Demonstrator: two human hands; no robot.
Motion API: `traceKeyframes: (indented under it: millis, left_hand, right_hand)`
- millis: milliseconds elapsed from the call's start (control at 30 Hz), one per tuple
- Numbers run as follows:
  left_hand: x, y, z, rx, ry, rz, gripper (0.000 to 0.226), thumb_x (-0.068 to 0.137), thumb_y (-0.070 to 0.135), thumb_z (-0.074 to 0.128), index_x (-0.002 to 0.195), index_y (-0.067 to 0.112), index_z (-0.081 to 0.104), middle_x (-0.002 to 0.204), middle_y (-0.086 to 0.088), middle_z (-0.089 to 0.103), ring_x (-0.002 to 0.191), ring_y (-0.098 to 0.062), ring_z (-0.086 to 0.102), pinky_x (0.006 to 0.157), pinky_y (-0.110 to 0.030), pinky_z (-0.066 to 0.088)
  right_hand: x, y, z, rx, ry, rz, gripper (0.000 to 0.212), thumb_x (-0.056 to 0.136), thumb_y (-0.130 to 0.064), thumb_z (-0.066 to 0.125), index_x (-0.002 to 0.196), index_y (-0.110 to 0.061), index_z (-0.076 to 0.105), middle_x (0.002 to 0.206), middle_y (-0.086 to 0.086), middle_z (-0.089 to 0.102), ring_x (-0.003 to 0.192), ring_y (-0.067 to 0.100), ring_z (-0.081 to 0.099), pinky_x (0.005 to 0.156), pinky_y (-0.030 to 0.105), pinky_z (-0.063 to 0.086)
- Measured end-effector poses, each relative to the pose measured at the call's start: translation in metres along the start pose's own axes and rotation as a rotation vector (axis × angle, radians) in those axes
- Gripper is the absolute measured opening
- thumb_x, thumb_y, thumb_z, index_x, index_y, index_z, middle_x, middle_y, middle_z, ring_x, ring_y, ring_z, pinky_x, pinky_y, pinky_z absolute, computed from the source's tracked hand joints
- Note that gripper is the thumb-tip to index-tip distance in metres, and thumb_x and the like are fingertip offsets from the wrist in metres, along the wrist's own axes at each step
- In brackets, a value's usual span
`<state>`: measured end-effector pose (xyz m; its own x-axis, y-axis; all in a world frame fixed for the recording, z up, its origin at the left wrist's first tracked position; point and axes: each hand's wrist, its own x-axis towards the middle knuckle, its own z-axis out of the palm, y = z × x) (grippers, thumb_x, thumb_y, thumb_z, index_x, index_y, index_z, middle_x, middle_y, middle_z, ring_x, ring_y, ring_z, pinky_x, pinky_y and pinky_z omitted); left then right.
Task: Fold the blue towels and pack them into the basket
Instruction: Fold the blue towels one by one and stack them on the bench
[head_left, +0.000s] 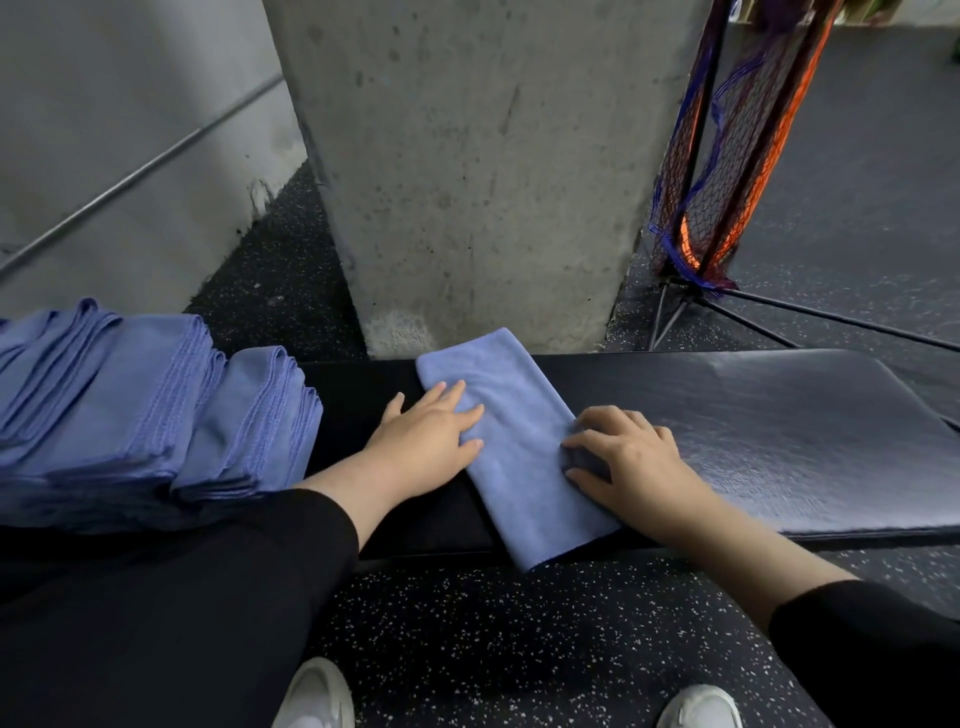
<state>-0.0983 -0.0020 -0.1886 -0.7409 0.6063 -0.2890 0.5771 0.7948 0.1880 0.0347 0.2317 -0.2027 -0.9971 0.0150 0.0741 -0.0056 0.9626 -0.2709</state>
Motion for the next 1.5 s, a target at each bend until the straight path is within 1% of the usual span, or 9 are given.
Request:
traceKeyframes:
  millis: [200, 400, 600, 700, 800, 933, 1100, 1400, 1500]
  left_hand:
    - [0.015, -0.018, -0.008, -0.012, -0.087, 0.065, 0.051, 0.109, 0.036, 0.034, 0.156, 0.048, 0.020, 0.168, 0.004, -0.017, 0.153, -0.016, -0.020, 0.124, -0.054, -0.004]
    - [0.031, -0.020, -0.009, 0.127, 0.128, -0.045, 0.054, 0.107, 0.043, 0.040, 0.158, 0.037, 0.023, 0.169, -0.001, -0.015, 0.155, -0.019, -0.015, 0.123, -0.058, -0.001]
    - [-0.002, -0.015, -0.018, 0.013, 0.231, 0.293, 0.049, 0.101, 0.051, 0.048, 0.146, 0.032, 0.049, 0.167, 0.005, 0.019, 0.153, -0.009, 0.017, 0.124, -0.040, 0.013]
    - [-0.027, -0.011, 0.003, 0.146, 0.027, 0.383, 0.065, 0.099, 0.063, 0.040, 0.157, 0.038, 0.027, 0.168, 0.010, -0.002, 0.155, -0.007, -0.005, 0.126, -0.044, 0.002]
    - [-0.044, -0.015, 0.024, 0.176, -0.054, 0.287, 0.074, 0.098, 0.069, 0.028, 0.160, 0.040, 0.000, 0.167, 0.010, -0.018, 0.152, -0.006, -0.021, 0.126, -0.048, -0.005]
    - [-0.053, -0.019, 0.028, 0.196, 0.061, 0.300, 0.068, 0.099, 0.065, 0.022, 0.160, 0.035, 0.015, 0.170, 0.005, -0.001, 0.155, -0.008, -0.007, 0.126, -0.045, -0.002]
    - [-0.065, -0.015, 0.026, 0.144, 0.221, 0.522, 0.060, 0.098, 0.061, 0.022, 0.132, 0.033, 0.063, 0.151, 0.008, 0.050, 0.144, -0.008, 0.038, 0.118, -0.037, 0.022]
    - [-0.069, 0.005, 0.019, 0.164, 0.151, 0.482, 0.082, 0.083, 0.085, 0.030, 0.143, 0.032, 0.048, 0.143, 0.013, 0.044, 0.132, -0.007, 0.038, 0.113, -0.035, 0.029]
    - [-0.061, 0.008, 0.023, 0.053, 0.234, 0.435, 0.052, 0.090, 0.069, 0.047, 0.127, 0.033, 0.055, 0.120, 0.019, 0.052, 0.115, -0.004, 0.047, 0.104, -0.031, 0.034]
  right_hand:
    - [-0.011, 0.009, 0.003, 0.100, -0.021, -0.249, 0.035, 0.093, -0.057, 0.048, 0.115, -0.038, 0.068, 0.130, -0.018, 0.053, 0.130, 0.008, 0.045, 0.102, 0.041, 0.040]
    - [-0.018, 0.001, 0.016, 0.017, -0.136, -0.279, 0.076, 0.091, -0.079, 0.024, 0.146, -0.034, 0.049, 0.159, -0.020, 0.033, 0.153, 0.004, 0.008, 0.122, 0.051, 0.003]
    - [-0.004, -0.016, 0.007, -0.014, 0.131, -0.433, 0.033, 0.097, -0.058, 0.048, 0.109, -0.032, 0.065, 0.121, -0.011, 0.058, 0.122, 0.013, 0.055, 0.110, 0.052, 0.032]
    - [-0.009, -0.006, 0.014, 0.016, -0.009, -0.493, 0.039, 0.095, -0.065, 0.049, 0.117, -0.034, 0.061, 0.131, -0.012, 0.054, 0.125, 0.008, 0.051, 0.106, 0.048, 0.039]
    - [-0.023, 0.013, 0.017, 0.001, -0.081, -0.430, 0.063, 0.086, -0.076, 0.050, 0.137, -0.038, 0.053, 0.152, -0.017, 0.041, 0.146, 0.005, 0.031, 0.114, 0.045, 0.029]
    - [-0.032, 0.022, 0.013, 0.064, -0.087, -0.372, 0.063, 0.085, -0.070, 0.056, 0.138, -0.037, 0.055, 0.157, -0.020, 0.037, 0.149, 0.001, 0.026, 0.115, 0.048, 0.029]
    - [-0.030, 0.012, 0.006, 0.052, -0.007, -0.348, 0.035, 0.080, -0.038, 0.057, 0.113, -0.033, 0.069, 0.140, -0.017, 0.057, 0.133, 0.004, 0.050, 0.101, 0.047, 0.044]
    - [-0.016, -0.009, 0.002, 0.226, 0.008, -0.105, 0.026, 0.084, -0.038, 0.047, 0.100, -0.028, 0.065, 0.106, -0.017, 0.064, 0.100, 0.008, 0.058, 0.090, 0.040, 0.048]
    - [-0.009, -0.014, -0.007, 0.351, -0.017, 0.051, 0.008, 0.091, -0.031, 0.055, 0.093, -0.028, 0.062, 0.085, -0.008, 0.064, 0.082, 0.007, 0.058, 0.079, 0.032, 0.049]
